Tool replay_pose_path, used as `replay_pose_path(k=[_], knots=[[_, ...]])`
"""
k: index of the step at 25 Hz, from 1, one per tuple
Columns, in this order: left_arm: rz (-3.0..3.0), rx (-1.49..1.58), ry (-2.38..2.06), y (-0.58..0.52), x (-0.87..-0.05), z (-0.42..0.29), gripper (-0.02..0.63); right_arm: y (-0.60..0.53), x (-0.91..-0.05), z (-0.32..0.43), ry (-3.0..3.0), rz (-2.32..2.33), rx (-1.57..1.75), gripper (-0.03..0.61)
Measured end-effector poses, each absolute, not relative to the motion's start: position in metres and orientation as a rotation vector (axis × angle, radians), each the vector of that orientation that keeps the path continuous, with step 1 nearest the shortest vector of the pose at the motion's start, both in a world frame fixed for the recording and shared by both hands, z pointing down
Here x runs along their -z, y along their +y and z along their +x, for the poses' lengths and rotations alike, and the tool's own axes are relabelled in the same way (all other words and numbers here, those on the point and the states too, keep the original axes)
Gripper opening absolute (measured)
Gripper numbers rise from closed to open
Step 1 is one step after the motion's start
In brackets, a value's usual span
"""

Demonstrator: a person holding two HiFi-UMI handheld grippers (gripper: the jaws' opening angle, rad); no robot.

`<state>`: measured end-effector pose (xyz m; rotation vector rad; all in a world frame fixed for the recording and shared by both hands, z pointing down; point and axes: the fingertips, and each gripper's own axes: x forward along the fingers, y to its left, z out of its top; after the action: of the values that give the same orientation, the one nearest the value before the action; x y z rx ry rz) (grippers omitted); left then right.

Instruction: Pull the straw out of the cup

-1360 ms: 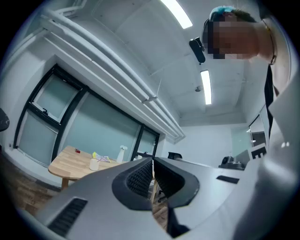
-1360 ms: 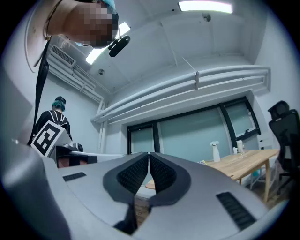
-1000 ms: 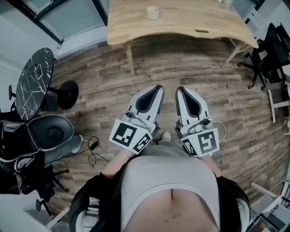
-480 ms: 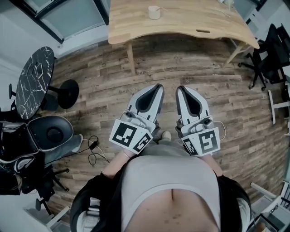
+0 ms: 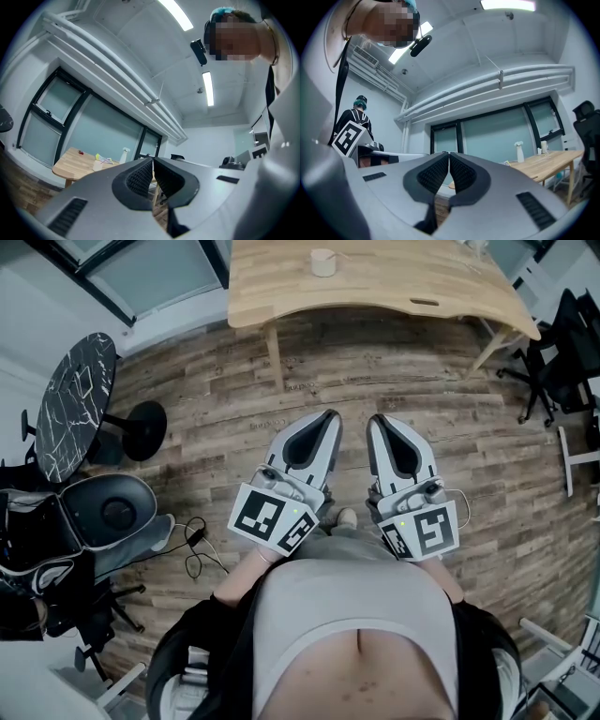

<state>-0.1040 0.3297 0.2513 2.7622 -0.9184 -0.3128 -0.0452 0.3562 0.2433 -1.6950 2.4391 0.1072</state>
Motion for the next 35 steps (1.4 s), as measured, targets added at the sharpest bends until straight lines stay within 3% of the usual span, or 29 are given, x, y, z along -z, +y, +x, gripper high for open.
replay_pose_path(k=[35], knots=[[2.776, 0.288, -0.813, 0.322, -0.268, -0.164, 0.014, 0.352, -0.26, -0.104, 2.352, -1.8, -0.049, 0.037]])
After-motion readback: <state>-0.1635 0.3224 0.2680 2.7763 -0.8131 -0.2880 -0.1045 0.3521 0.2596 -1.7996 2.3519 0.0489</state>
